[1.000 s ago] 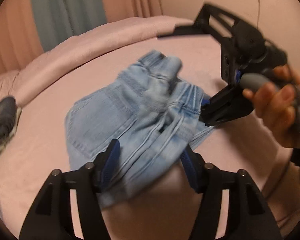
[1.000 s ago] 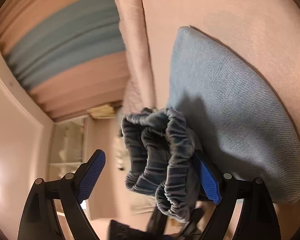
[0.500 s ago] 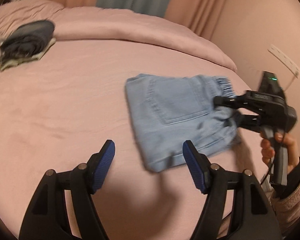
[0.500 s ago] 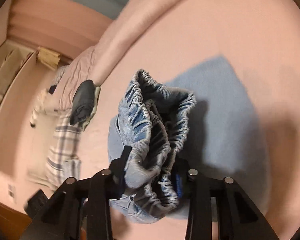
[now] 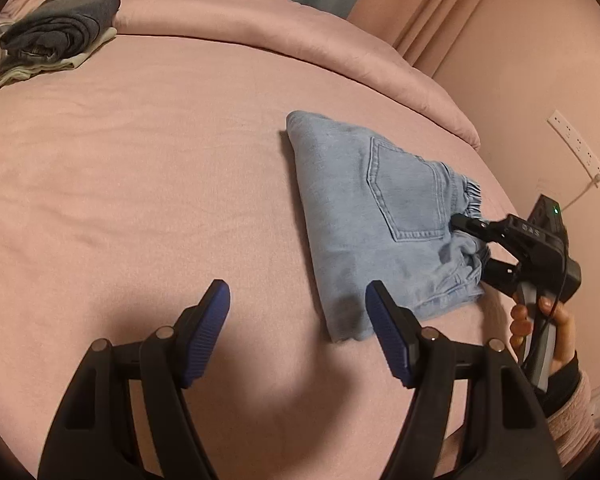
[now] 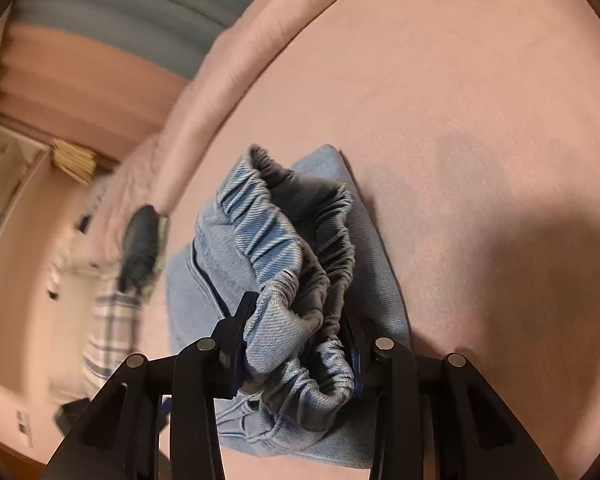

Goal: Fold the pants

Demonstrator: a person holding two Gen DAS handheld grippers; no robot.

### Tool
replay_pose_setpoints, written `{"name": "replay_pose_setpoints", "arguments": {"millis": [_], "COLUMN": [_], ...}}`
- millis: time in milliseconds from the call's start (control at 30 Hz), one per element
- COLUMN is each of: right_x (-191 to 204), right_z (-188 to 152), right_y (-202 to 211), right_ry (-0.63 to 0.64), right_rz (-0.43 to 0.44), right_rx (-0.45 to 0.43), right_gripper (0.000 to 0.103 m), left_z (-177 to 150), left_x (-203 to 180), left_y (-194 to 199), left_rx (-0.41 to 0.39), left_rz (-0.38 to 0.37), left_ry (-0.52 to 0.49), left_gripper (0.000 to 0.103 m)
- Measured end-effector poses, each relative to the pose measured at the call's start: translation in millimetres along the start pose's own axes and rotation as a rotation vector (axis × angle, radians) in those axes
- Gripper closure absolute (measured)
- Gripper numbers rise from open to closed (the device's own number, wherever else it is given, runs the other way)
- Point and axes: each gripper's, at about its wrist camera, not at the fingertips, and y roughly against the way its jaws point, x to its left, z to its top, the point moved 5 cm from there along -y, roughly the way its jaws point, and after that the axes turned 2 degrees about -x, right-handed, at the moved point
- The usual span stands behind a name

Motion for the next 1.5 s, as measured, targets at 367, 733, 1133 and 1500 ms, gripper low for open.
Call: {"name": "replay_pose_setpoints", "arguments": {"millis": [367,733,1133,1500], "right_x": [24,96,110,185], "right_z": [18,30,22,-23], "right_y": [65,-2,-13,-175], "right_ry": [0.12,0.488,0.52,0.745], "right_rz": [-0.143,-0.249,-0.242,-0.288], "right_rx": [-0.211,-0.115,-0.04,0.262], "right_gripper": [0.033,0.071,0.077,0.076], "left_z": [15,24,-3,-16], "left_x": [-10,-79,-47,-46], "left_y": [-8,-48,-42,-40], "left_rx": [-0.03,-0.005,0.019,0.027], "left_rz": [-0.014,-0.059,-0.119,-0.127], "left_ry": [-0.024,-0.232,-0.14,-0.169], "left_gripper": [0.032,0.061,0.06,0.059]}}
